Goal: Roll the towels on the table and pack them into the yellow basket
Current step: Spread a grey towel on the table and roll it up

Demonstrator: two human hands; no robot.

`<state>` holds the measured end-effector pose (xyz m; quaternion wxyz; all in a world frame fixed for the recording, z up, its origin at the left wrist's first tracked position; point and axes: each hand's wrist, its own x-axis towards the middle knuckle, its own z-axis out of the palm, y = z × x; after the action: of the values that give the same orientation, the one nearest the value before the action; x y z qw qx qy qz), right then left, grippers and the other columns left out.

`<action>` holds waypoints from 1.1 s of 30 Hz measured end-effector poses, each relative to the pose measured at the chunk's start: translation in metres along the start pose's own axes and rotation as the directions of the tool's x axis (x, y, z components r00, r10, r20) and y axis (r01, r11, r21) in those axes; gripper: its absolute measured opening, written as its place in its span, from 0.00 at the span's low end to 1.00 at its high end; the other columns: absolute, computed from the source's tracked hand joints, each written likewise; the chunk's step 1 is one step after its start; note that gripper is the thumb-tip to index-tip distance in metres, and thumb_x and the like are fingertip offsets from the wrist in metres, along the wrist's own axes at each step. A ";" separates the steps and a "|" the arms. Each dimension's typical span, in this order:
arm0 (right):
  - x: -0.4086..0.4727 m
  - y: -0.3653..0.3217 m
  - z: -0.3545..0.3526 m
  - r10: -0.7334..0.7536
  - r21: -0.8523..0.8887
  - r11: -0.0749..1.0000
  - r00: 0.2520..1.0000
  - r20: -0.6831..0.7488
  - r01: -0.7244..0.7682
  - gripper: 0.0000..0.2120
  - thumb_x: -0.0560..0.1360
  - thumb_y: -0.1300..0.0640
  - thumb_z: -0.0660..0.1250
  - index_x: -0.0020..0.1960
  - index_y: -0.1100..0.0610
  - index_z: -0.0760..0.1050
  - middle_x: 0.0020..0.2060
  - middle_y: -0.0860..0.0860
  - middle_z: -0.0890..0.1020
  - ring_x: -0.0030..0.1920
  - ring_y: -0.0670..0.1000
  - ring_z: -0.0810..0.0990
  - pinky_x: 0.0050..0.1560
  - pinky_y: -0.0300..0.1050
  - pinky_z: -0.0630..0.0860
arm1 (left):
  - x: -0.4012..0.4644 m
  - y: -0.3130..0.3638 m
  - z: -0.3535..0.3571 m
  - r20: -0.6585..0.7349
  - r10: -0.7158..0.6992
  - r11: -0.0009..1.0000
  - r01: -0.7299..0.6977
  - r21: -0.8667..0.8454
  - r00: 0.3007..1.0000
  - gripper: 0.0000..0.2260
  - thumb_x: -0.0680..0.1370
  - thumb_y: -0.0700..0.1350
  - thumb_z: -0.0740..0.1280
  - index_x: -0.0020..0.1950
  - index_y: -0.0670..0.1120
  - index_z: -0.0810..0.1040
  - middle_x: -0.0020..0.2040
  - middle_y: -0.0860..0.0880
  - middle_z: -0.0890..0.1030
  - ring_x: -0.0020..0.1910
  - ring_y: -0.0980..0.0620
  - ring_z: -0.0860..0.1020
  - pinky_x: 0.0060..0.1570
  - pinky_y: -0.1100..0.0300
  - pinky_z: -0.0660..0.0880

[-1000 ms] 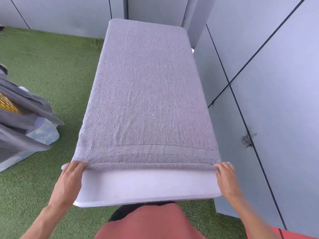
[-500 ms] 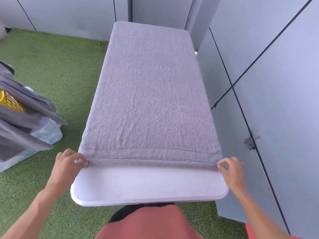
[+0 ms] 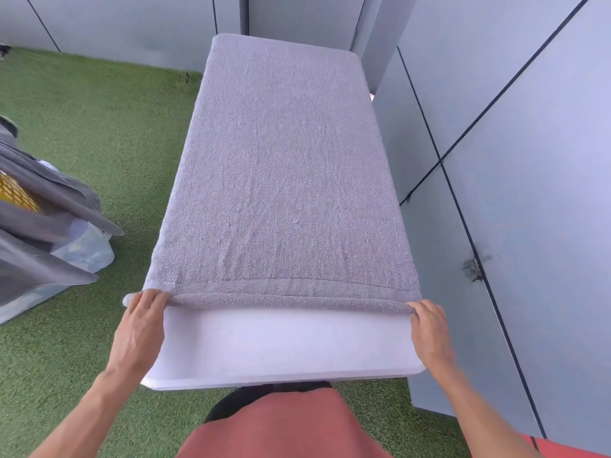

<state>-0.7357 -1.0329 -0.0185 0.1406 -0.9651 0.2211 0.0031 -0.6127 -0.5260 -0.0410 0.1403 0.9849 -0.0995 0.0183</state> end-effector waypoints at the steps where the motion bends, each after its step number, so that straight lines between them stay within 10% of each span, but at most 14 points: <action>1: 0.001 0.003 -0.002 -0.008 0.000 1.000 1.000 0.025 0.008 0.13 0.74 0.73 0.64 0.56 0.65 0.78 0.50 0.58 0.80 0.56 0.60 0.74 0.60 0.49 0.68 | 0.000 -0.003 -0.001 0.021 0.008 1.000 -0.008 -0.003 1.000 0.15 0.71 0.26 0.66 0.54 0.39 0.77 0.52 0.43 0.77 0.52 0.42 0.70 0.49 0.45 0.74; 8: 0.020 0.014 -0.038 0.095 0.297 0.936 0.947 0.306 -0.189 0.10 0.72 0.67 0.71 0.51 0.56 0.79 0.43 0.53 0.83 0.45 0.53 0.80 0.47 0.42 0.72 | 0.013 -0.014 -0.030 0.277 -0.173 0.917 0.257 -0.306 0.945 0.12 0.77 0.36 0.67 0.60 0.45 0.78 0.51 0.47 0.82 0.50 0.44 0.78 0.50 0.51 0.73; 12: 0.030 0.004 -0.027 0.237 0.420 0.859 0.955 0.180 -0.293 0.13 0.69 0.67 0.74 0.44 0.51 0.76 0.42 0.57 0.81 0.44 0.55 0.78 0.51 0.51 0.74 | 0.035 -0.016 -0.034 0.289 -0.284 0.824 0.387 -0.415 0.914 0.10 0.71 0.37 0.74 0.47 0.48 0.80 0.47 0.48 0.83 0.43 0.49 0.79 0.41 0.69 0.71; 17: 0.006 -0.006 -0.009 0.030 0.005 1.000 0.992 -0.119 -0.029 0.07 0.72 0.64 0.71 0.47 0.56 0.83 0.44 0.52 0.78 0.49 0.55 0.71 0.55 0.46 0.66 | 0.011 0.002 -0.019 0.009 -0.098 0.992 0.098 -0.074 0.995 0.08 0.73 0.32 0.69 0.46 0.43 0.82 0.46 0.44 0.76 0.45 0.42 0.70 0.44 0.47 0.72; 24: -0.009 -0.006 0.006 -0.029 0.115 0.993 1.000 0.003 0.029 0.18 0.70 0.68 0.72 0.60 0.66 0.78 0.62 0.59 0.69 0.62 0.57 0.70 0.69 0.48 0.63 | -0.011 0.006 0.005 -0.012 0.036 0.999 -0.035 0.034 0.999 0.20 0.69 0.27 0.68 0.60 0.37 0.73 0.58 0.38 0.74 0.53 0.36 0.72 0.51 0.41 0.74; 33: 0.018 0.003 -0.007 -0.072 0.003 0.997 0.987 0.145 0.073 0.10 0.76 0.68 0.65 0.55 0.65 0.79 0.48 0.57 0.80 0.53 0.60 0.76 0.55 0.45 0.65 | 0.009 -0.007 -0.008 0.077 0.058 0.998 -0.055 -0.042 0.995 0.08 0.74 0.31 0.68 0.52 0.38 0.80 0.48 0.42 0.81 0.46 0.37 0.75 0.48 0.43 0.73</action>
<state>-0.7216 -1.0451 -0.0137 0.1553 -0.9698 0.1749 0.0686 -0.6022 -0.5189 -0.0344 0.1551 0.9787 -0.1330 -0.0185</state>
